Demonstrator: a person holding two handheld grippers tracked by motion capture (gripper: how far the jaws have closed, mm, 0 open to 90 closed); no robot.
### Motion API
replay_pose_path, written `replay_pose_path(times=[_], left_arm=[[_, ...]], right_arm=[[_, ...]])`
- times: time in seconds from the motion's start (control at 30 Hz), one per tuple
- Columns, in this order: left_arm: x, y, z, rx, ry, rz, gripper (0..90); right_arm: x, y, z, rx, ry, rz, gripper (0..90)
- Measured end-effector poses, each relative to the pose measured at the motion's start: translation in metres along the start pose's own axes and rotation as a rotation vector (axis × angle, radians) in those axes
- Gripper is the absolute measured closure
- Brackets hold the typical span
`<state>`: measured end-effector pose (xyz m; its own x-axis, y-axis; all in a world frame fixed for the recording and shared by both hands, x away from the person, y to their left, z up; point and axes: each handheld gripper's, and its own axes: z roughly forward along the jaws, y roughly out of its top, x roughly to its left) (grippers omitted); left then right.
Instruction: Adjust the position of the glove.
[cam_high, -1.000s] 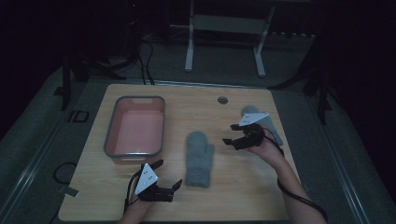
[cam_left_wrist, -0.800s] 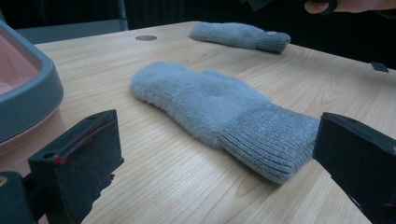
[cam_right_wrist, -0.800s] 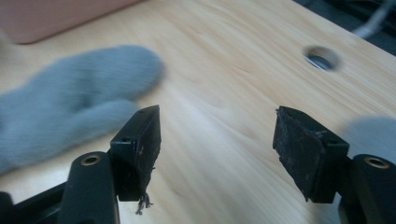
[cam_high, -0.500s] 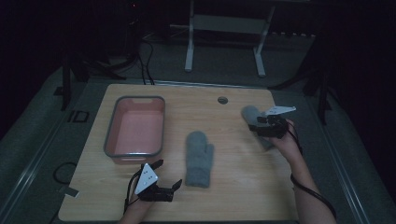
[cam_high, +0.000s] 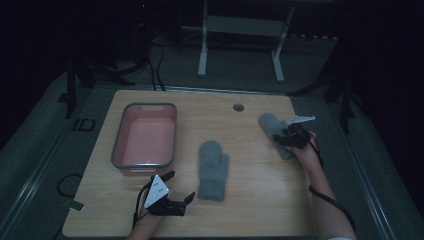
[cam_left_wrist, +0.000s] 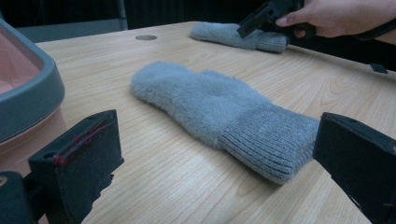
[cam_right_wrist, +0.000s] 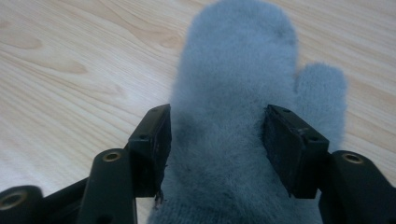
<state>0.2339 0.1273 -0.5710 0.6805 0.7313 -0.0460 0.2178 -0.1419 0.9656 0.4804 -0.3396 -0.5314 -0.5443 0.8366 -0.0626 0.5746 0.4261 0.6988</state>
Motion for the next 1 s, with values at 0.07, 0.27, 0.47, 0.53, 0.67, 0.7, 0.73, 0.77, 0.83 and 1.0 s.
replay_pose_path(times=[0.07,0.27,0.47,0.53,0.67,0.7,0.73,0.77,0.83,1.0], left_arm=[[0.0,0.0,0.0,0.001,0.0,0.001,1.6],[0.0,0.0,0.0,0.0,0.001,0.0,1.6],[0.0,0.0,0.0,0.0,0.0,0.001,1.5],[0.0,0.0,0.0,0.001,0.001,0.001,1.6],[0.0,0.0,0.0,0.0,0.002,-0.001,1.6],[0.0,0.0,0.0,0.0,0.002,0.0,1.6],[0.0,0.0,0.0,0.0,0.002,0.001,1.6],[0.0,0.0,0.0,-0.001,0.002,0.001,1.6],[0.0,0.0,0.0,0.0,0.003,0.001,1.5],[0.0,0.0,0.0,-0.001,0.005,0.0,1.6]], right_arm=[[0.0,-0.001,0.003,0.006,-0.027,0.005,50.7],[0.006,-0.007,0.008,-0.004,-0.089,0.025,66.3],[0.008,-0.008,0.006,-0.022,-0.102,0.087,83.0],[0.009,-0.007,0.003,-0.035,-0.1,0.099,85.5],[0.013,-0.006,-0.012,-0.102,-0.103,0.148,86.5],[0.014,-0.006,-0.016,-0.112,-0.106,0.158,86.5],[0.014,-0.006,-0.016,-0.112,-0.106,0.158,86.5],[0.016,-0.006,-0.021,-0.127,-0.111,0.17,86.5],[0.024,-0.006,-0.035,-0.154,-0.133,0.184,86.6],[0.038,-0.01,-0.056,-0.168,-0.155,0.192,86.7]])
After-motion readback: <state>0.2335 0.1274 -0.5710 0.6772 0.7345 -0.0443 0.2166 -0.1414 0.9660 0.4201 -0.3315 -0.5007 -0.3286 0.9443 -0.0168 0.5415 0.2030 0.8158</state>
